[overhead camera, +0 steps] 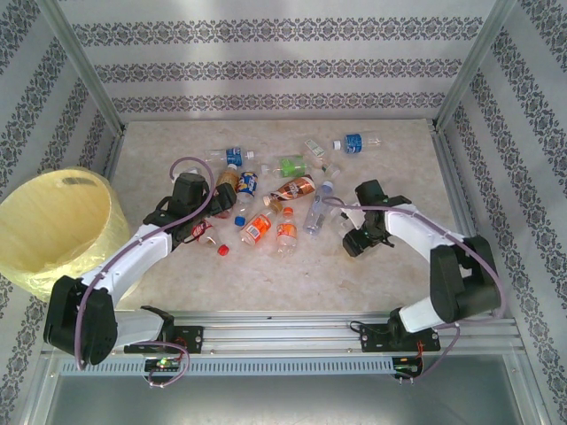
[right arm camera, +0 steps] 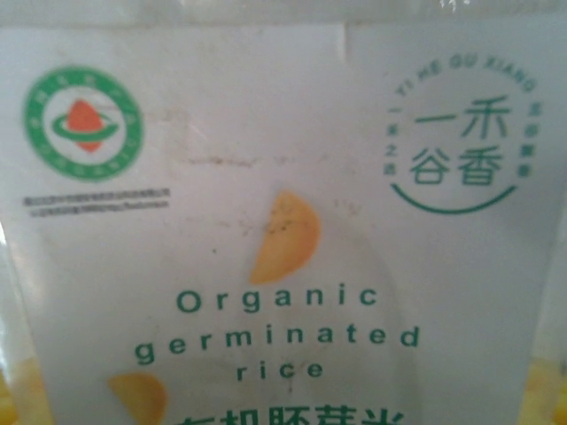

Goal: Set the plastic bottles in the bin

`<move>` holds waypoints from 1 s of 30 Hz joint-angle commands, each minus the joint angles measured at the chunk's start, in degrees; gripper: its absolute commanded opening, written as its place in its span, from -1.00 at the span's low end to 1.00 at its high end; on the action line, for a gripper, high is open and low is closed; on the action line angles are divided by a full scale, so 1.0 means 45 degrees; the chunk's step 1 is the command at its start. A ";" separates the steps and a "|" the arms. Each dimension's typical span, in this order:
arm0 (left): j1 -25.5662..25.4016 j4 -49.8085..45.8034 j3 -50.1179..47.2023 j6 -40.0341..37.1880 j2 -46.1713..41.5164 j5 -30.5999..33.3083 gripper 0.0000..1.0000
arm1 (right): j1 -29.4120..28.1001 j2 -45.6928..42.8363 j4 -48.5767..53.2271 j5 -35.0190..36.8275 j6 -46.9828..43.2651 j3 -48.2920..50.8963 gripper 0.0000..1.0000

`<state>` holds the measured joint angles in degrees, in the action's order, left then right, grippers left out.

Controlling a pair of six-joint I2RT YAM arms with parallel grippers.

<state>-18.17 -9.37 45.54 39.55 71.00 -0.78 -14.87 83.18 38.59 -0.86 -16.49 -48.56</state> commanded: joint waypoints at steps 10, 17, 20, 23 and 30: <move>-0.0654 0.5339 0.0905 0.0488 0.0531 -0.8000 0.99 | -0.1864 -0.3150 -0.4974 -0.1571 0.2635 -0.1057 0.32; -0.1954 0.5814 0.2059 -0.0264 0.1522 -0.8969 0.99 | -0.2903 -0.2395 -0.7298 -0.1473 0.4019 -0.1179 0.35; -0.2345 0.4789 0.2898 -0.0991 0.2065 -0.8212 0.99 | -0.3245 -0.2002 -0.6967 -0.1937 0.3727 -0.1518 0.37; -0.2591 0.4248 0.3404 -0.1289 0.2410 -0.6811 0.99 | -0.3410 -0.1754 -0.6729 -0.2375 0.3613 -0.1823 0.37; -0.2719 0.3325 0.4258 -0.1569 0.3197 -0.5475 0.99 | -0.3525 -0.1403 -0.7219 -0.3294 0.4232 -0.2180 0.39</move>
<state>-29.65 8.56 62.22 34.81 84.09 -28.05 -29.91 75.85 9.21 -12.21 0.45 -55.75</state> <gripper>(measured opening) 0.996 0.753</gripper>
